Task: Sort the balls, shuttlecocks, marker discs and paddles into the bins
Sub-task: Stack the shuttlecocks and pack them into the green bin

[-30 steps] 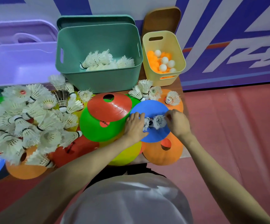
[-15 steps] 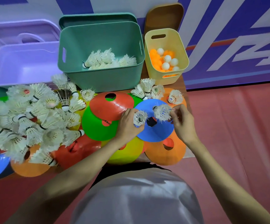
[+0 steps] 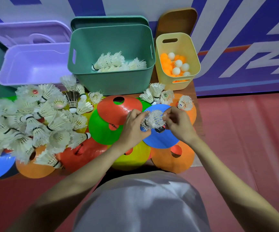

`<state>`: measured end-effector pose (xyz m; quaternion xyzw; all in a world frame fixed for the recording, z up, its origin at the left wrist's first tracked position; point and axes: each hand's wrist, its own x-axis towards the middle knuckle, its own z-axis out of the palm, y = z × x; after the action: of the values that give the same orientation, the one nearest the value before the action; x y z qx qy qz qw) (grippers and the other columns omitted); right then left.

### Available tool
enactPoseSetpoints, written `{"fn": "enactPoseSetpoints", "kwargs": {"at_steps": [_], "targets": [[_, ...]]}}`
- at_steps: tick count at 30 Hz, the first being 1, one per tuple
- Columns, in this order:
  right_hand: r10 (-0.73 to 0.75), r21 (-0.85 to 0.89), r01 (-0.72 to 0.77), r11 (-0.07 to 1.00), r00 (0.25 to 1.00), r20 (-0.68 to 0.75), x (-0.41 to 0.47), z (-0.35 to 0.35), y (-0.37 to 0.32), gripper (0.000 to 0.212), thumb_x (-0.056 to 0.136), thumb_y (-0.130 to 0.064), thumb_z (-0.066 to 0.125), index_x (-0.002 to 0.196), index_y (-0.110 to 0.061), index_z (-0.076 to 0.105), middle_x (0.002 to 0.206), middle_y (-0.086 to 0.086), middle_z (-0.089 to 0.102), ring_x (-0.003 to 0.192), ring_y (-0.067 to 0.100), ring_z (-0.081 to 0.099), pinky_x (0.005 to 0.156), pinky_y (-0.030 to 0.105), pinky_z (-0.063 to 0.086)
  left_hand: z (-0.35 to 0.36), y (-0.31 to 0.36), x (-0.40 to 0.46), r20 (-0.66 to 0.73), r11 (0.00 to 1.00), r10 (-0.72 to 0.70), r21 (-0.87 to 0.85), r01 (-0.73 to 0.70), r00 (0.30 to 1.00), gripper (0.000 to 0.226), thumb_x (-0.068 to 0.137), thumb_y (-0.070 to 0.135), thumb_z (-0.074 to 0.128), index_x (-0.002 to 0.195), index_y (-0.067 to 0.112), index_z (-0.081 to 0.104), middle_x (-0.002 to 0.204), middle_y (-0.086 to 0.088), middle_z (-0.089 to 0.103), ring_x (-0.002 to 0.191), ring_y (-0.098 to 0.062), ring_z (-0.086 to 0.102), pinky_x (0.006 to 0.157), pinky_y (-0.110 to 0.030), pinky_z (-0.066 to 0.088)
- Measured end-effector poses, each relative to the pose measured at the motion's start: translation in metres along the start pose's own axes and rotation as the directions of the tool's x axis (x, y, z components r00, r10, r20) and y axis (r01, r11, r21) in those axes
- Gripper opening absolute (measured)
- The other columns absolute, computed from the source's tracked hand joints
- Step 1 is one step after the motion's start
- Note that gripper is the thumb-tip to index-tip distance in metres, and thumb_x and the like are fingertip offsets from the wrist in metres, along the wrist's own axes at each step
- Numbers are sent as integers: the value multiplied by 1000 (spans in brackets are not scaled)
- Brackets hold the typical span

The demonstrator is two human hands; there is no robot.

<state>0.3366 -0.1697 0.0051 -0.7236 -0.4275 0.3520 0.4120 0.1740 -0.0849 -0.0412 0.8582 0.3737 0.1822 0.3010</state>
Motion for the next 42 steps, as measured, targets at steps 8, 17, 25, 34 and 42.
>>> {"fn": "enactPoseSetpoints", "kwargs": {"at_steps": [8,17,25,34,42], "targets": [[45,-90,-50,995,997,-60,14,1,0,14,89,-2,57,78,-9,56,57,-3,58,49,6,59,54,27,48,-9,9,0,-33,984,-81,-163,74,996,75,68,20,84,131,10,45,112,-5,61,96,-11,53,83,-27,44],[99,150,-104,983,994,41,19,-10,11,8,90,1,60,82,1,62,55,3,61,48,1,57,51,14,45,-10,-1,14,123,993,99,-81,-90,987,63,89,23,67,144,35,38,115,-1,57,99,-20,57,81,-42,51],[19,-423,-161,892,947,-322,43,-27,61,23,80,-7,68,103,-10,66,114,15,51,107,32,49,89,38,44,-5,-10,33,85,991,-8,-129,19,996,54,87,26,68,137,30,48,117,1,59,99,-21,56,84,-42,49],[157,-650,-302,698,949,-273,69,-33,90,28,88,-11,61,114,-14,70,134,21,40,122,39,40,102,42,36,-6,-7,47,85,983,-34,-176,49,996,59,87,26,69,140,36,45,104,5,54,85,-11,49,75,-30,48],[-177,-556,-109,824,883,-435,61,-29,62,12,89,-14,60,94,-10,70,116,14,51,101,32,50,83,40,44,-7,-14,49,71,992,-5,-128,14,997,62,87,21,70,142,32,45,101,1,54,83,-9,44,75,-24,41]]}}
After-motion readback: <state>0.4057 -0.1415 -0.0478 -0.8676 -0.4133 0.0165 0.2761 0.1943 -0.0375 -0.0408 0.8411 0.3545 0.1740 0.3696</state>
